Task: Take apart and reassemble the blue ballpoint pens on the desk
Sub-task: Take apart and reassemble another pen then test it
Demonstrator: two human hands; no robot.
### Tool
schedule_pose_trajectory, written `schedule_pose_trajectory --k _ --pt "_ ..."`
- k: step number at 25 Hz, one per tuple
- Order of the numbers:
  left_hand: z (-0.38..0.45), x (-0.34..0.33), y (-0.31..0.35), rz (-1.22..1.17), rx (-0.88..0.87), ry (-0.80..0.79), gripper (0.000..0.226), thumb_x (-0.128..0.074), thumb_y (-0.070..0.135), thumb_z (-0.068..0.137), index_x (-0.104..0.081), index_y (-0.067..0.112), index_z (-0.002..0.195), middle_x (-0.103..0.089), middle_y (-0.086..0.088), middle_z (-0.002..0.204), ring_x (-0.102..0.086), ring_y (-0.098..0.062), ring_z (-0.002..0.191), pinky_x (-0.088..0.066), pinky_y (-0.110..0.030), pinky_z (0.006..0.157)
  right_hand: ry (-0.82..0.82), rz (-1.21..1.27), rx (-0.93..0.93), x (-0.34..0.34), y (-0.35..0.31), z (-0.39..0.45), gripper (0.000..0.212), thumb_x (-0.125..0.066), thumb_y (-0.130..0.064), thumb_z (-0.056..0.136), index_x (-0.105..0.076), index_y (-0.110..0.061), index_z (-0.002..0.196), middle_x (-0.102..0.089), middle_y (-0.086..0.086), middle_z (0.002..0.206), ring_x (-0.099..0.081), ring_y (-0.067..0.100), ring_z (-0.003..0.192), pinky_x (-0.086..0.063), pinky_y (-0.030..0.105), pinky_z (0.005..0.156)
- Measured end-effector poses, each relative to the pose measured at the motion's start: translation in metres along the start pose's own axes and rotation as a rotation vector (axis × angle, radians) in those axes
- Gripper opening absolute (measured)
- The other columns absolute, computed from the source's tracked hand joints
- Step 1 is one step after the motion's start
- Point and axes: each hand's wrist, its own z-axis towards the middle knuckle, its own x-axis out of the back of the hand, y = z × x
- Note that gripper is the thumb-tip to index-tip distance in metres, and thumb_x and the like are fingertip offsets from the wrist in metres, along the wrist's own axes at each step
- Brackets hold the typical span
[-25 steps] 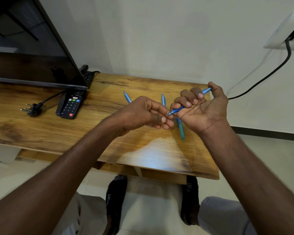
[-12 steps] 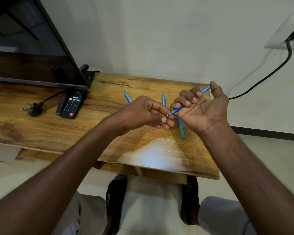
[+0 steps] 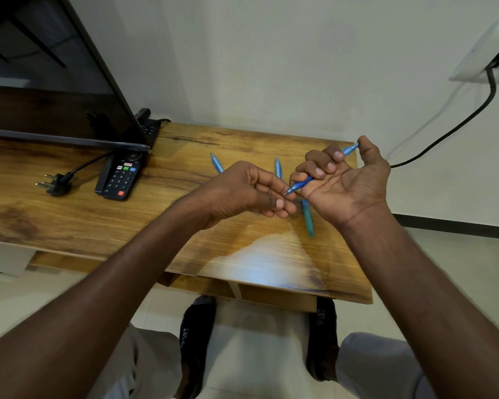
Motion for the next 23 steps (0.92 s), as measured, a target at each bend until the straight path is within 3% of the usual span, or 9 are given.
schedule_pose_trajectory --k 23 --pt "-0.0021 0.0033 0.0003 0.054 0.037 -0.018 0.024 -0.071 0.003 0.097 -0.075 0.003 0.121 -0.081 -0.012 0.109 -0.078 -0.027 0.106 -0.060 -0.043 0.099 -0.044 -0.094 -0.026 -0.0031 0.0024 -0.0014 0.050 -0.043 -0.060 0.095 -0.041 -0.019 0.066 -0.026 -0.004 0.069 -0.027 0.016 0.060 -0.032 0.033 0.065"
